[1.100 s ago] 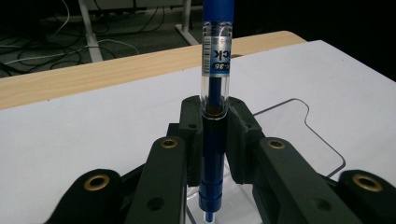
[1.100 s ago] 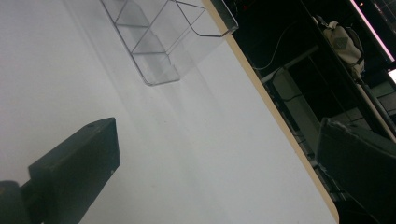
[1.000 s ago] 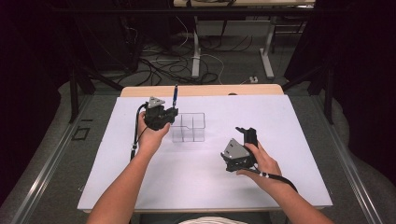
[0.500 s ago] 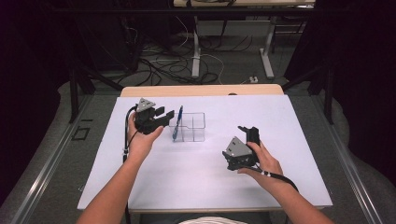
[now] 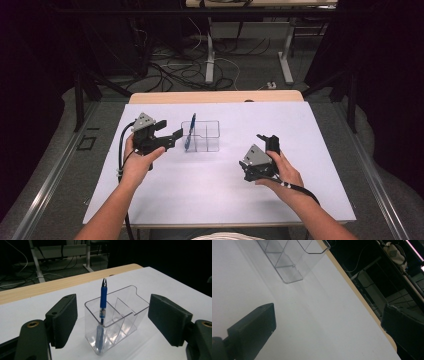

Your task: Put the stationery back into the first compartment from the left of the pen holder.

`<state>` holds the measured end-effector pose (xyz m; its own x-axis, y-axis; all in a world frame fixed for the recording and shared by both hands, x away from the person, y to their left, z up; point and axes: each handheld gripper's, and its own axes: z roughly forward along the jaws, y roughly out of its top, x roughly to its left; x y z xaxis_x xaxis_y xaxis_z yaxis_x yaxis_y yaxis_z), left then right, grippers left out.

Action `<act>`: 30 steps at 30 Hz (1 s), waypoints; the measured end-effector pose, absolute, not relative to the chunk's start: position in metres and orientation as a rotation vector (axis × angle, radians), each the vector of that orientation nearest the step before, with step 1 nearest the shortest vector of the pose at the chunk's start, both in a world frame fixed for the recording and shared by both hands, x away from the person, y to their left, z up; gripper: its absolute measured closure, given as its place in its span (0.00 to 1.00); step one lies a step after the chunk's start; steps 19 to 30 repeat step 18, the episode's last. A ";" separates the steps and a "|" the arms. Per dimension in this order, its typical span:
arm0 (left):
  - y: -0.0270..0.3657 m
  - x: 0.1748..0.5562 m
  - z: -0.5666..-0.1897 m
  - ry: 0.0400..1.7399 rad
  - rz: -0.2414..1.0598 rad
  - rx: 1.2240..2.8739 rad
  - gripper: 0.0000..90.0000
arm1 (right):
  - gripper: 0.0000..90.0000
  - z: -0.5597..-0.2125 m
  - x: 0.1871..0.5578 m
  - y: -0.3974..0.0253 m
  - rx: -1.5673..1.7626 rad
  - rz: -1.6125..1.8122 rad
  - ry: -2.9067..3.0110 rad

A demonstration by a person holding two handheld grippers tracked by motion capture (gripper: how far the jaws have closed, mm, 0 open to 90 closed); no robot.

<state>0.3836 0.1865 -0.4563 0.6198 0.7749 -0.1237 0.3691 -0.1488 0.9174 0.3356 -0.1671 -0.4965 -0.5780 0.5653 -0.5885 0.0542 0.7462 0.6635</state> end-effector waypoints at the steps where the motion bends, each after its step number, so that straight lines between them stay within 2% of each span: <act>1: 0.187 0.382 -0.457 0.935 0.454 1.752 0.25 | 0.00 -0.496 0.336 -0.168 0.472 0.764 2.093; 5: 0.192 0.376 -0.459 0.934 0.406 1.740 0.24 | 0.00 -0.497 0.337 -0.171 0.506 0.780 2.100; 8: 0.196 0.372 -0.461 0.927 0.393 1.745 0.18 | 0.00 -0.497 0.339 -0.175 0.538 0.788 2.108; 10: 0.198 0.369 -0.463 0.928 0.392 1.751 0.17 | 0.00 -0.497 0.340 -0.177 0.552 0.791 2.111; 14: 0.201 0.364 -0.471 0.948 0.398 1.770 0.05 | 0.00 -0.498 0.340 -0.180 0.568 0.791 2.111; 17: 0.204 0.362 -0.475 0.965 0.415 1.781 0.00 | 0.00 -0.498 0.340 -0.181 0.581 0.797 2.114; 30: 0.205 0.362 -0.476 0.969 0.419 1.781 0.00 | 0.00 -0.498 0.341 -0.182 0.590 0.795 2.112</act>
